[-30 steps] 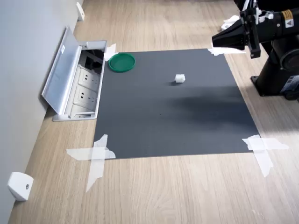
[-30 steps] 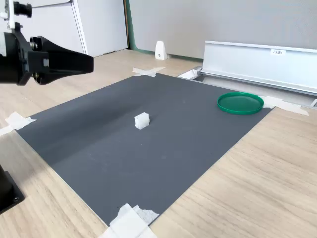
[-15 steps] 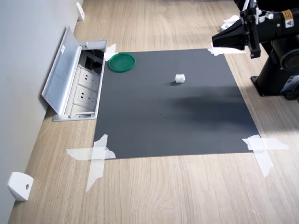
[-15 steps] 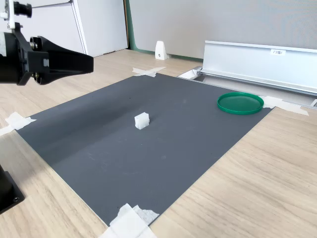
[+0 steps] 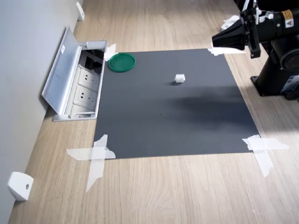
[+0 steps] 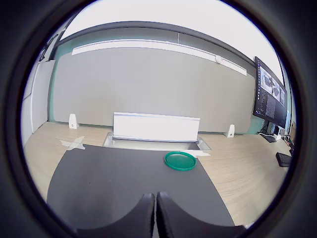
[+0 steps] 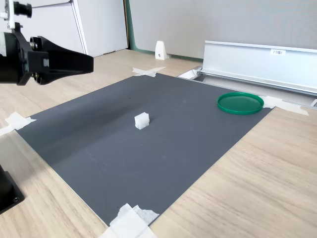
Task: Grasp a white terminal and put it on the green lid.
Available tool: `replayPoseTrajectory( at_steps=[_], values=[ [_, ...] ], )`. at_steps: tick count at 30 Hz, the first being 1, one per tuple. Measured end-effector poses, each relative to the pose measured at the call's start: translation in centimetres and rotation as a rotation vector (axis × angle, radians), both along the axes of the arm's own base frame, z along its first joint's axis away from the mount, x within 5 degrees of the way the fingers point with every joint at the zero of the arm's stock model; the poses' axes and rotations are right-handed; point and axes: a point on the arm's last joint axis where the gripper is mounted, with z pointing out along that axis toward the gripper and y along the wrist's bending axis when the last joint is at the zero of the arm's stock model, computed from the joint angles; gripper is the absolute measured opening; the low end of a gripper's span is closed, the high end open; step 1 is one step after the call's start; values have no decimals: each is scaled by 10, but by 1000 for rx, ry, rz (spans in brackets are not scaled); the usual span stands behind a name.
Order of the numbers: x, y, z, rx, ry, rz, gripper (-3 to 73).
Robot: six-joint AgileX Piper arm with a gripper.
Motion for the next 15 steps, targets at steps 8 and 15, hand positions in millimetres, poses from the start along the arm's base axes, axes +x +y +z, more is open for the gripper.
replayPoseTrajectory(
  at_steps=[8,15],
  values=[
    [0,0,0,2,0,0,-9],
    [0,1,0,33,-4,5,-9]
  ],
)
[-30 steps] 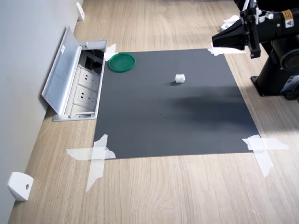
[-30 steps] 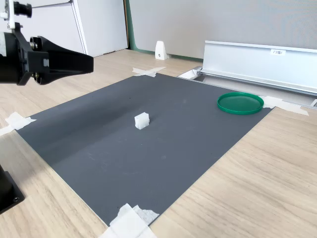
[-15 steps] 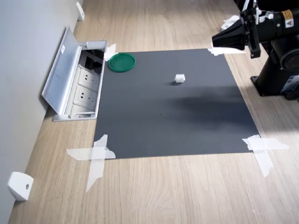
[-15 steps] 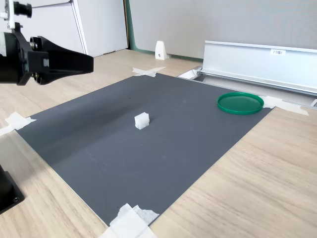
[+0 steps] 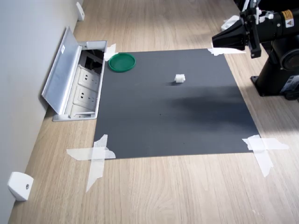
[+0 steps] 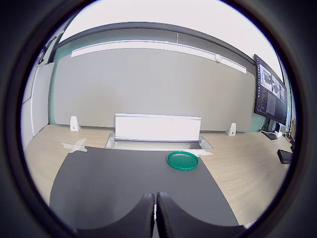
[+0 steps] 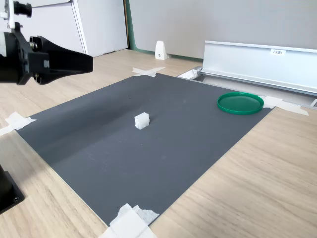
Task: Grasp a white terminal and put it on the green lid.
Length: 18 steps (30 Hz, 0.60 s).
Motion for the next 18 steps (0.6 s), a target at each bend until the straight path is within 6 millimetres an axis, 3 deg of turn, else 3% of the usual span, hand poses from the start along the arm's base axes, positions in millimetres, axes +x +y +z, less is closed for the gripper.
replayPoseTrajectory(
  at_steps=[11,18],
  values=[
    [3,0,1,16,26,2,-9],
    [19,-2,29,14,130,1,-9]
  ],
)
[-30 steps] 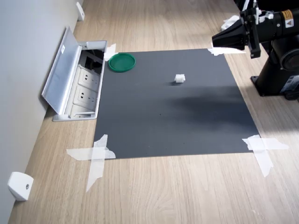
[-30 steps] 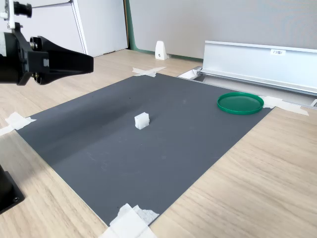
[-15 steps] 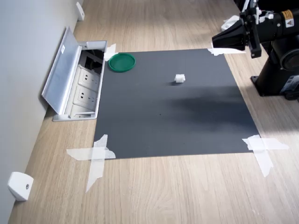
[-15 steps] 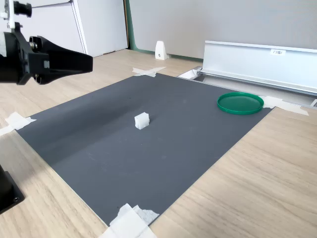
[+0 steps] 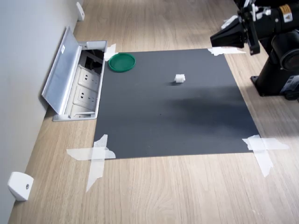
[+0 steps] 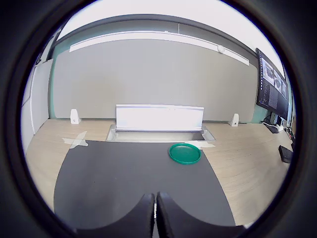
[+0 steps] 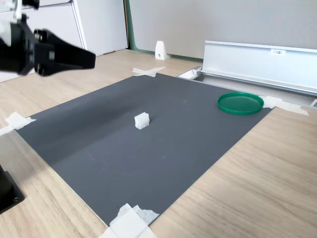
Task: Grasp a white terminal and put it on the green lid.
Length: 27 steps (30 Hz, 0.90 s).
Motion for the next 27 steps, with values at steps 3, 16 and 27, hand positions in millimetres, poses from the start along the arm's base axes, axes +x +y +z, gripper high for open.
replayPoseTrajectory(
  at_steps=[3,16,27],
  values=[
    [7,-1,19,-13,55,1,-9],
    [40,-9,60,-41,635,32,-9],
    [85,-14,41,-114,898,168,71]
  ],
)
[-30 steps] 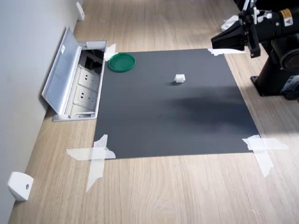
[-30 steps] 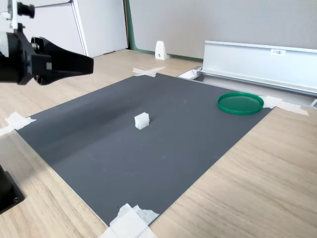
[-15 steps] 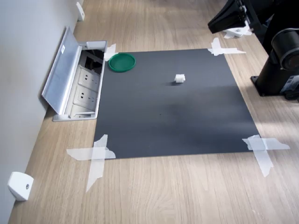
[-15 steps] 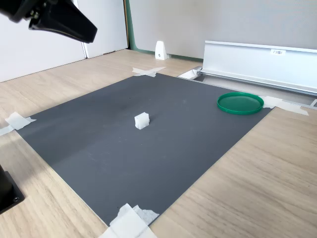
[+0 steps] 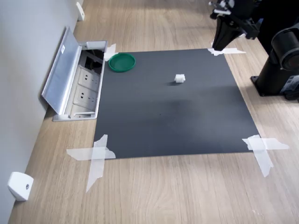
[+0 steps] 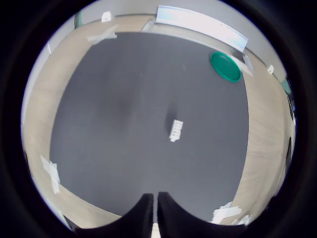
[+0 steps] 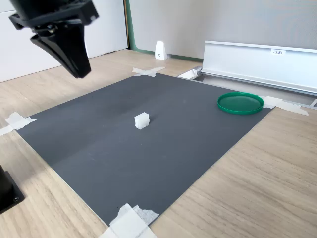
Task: Grasp a white terminal and put it on the green lid.
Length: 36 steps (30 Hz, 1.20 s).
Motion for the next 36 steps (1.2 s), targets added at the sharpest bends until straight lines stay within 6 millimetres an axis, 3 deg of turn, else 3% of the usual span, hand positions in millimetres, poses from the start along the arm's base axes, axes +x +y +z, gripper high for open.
replayPoseTrajectory(
  at_steps=[4,10,12,22,29,36],
  values=[
    [16,-3,-4,-6,46,4,244],
    [37,-6,-10,0,91,12,628],
    [43,-7,-11,-4,101,12,687],
    [80,-15,-23,-26,146,16,724],
    [92,-39,-43,-27,185,-25,724],
    [104,-45,-52,-33,176,14,726]
  ],
)
